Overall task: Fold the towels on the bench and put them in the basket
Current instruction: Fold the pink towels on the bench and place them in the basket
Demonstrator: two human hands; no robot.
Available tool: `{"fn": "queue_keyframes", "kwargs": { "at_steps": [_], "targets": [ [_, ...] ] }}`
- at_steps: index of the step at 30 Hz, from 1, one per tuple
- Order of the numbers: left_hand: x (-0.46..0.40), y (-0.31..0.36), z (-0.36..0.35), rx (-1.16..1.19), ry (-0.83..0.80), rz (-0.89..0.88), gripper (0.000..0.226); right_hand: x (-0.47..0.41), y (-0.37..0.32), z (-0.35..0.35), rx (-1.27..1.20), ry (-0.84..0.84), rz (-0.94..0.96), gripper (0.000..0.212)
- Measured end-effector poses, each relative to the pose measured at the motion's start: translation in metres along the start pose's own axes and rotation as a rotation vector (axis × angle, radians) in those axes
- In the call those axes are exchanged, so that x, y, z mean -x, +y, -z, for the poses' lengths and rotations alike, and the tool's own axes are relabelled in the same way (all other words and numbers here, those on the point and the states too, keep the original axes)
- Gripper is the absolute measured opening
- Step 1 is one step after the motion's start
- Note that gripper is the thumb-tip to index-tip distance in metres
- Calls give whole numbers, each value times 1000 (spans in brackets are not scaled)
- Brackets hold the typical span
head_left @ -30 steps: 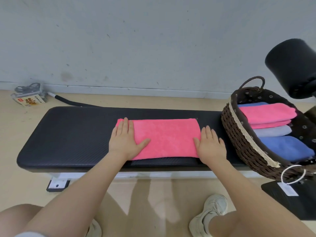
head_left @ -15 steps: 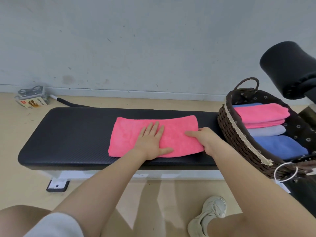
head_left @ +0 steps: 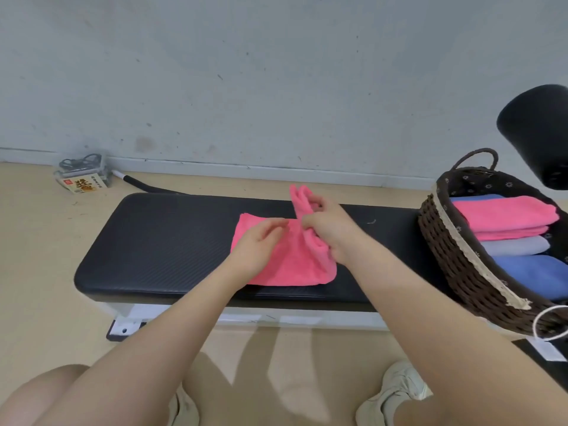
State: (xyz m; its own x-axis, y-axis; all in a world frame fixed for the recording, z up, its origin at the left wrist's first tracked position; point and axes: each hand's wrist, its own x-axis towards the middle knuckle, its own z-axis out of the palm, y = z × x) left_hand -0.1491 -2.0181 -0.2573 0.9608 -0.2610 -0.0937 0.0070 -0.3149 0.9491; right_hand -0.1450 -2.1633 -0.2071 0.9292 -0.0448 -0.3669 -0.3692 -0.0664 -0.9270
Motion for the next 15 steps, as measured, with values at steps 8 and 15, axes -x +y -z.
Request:
{"fn": "queue_keyframes", "kwargs": {
  "at_steps": [8, 15],
  "targets": [
    [1, -10, 11, 403, 46, 339, 45, 3, 16, -62, 106, -108, -14, 65],
    [-17, -23, 17, -176, 154, 187, 52, -4, 50, -12, 1030, -122, 200, 76]
  ]
}}
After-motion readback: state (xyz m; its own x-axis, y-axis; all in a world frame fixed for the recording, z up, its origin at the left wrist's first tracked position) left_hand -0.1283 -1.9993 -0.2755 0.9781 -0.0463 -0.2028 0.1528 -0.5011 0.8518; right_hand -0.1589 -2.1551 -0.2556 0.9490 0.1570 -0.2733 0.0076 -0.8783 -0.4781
